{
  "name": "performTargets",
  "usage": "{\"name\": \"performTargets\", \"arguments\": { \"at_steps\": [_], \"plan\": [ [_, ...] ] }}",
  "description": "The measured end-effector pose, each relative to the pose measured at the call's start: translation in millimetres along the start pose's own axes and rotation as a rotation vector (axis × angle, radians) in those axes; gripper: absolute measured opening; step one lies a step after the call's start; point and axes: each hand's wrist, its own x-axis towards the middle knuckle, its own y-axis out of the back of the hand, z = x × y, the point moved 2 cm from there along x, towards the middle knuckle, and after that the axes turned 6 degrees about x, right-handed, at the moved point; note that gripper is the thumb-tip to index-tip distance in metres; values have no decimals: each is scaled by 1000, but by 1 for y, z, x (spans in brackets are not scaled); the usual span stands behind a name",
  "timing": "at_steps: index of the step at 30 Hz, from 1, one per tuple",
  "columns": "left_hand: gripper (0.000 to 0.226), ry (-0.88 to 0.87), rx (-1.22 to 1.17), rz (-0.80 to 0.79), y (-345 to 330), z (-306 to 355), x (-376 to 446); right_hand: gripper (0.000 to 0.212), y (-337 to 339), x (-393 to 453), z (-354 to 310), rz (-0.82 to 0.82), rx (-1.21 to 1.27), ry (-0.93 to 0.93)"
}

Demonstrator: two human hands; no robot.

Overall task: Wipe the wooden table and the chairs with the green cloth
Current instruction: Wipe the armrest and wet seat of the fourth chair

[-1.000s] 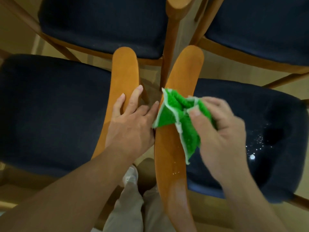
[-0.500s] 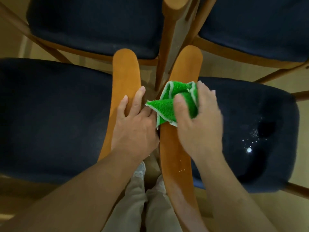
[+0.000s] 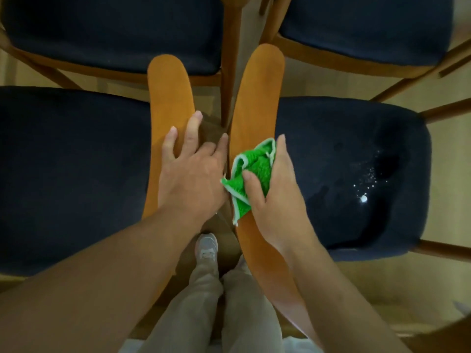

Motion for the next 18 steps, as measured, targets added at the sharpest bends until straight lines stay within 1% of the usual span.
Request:
{"name": "performTargets", "arguments": {
  "at_steps": [6, 9, 11, 14, 15, 17, 18],
  "plan": [
    [58, 52, -9, 39, 1, -1, 1, 81, -5, -64, 31, -60, 7, -127],
    [58, 53, -28, 50, -2, 0, 1, 82, -12, -64, 25, -29, -44, -103],
    [57, 45, -42, 66, -3, 0, 1, 84, -12, -48, 14, -1, -3, -60],
    [61, 13, -38, 96, -5, -1, 1, 86, -7, 3, -4, 23, 107, 15],
    [62, 8, -46, 115, -5, -1, 0, 83, -4, 21, -10, 40, 151, 30],
    [62, 14, -60, 158, -5, -1, -1, 67, 0, 47, -16, 81, 225, 61],
    [64, 18, -56, 175, -5, 0, -2, 66, 1, 51, -14, 88, 237, 66]
  ]
}}
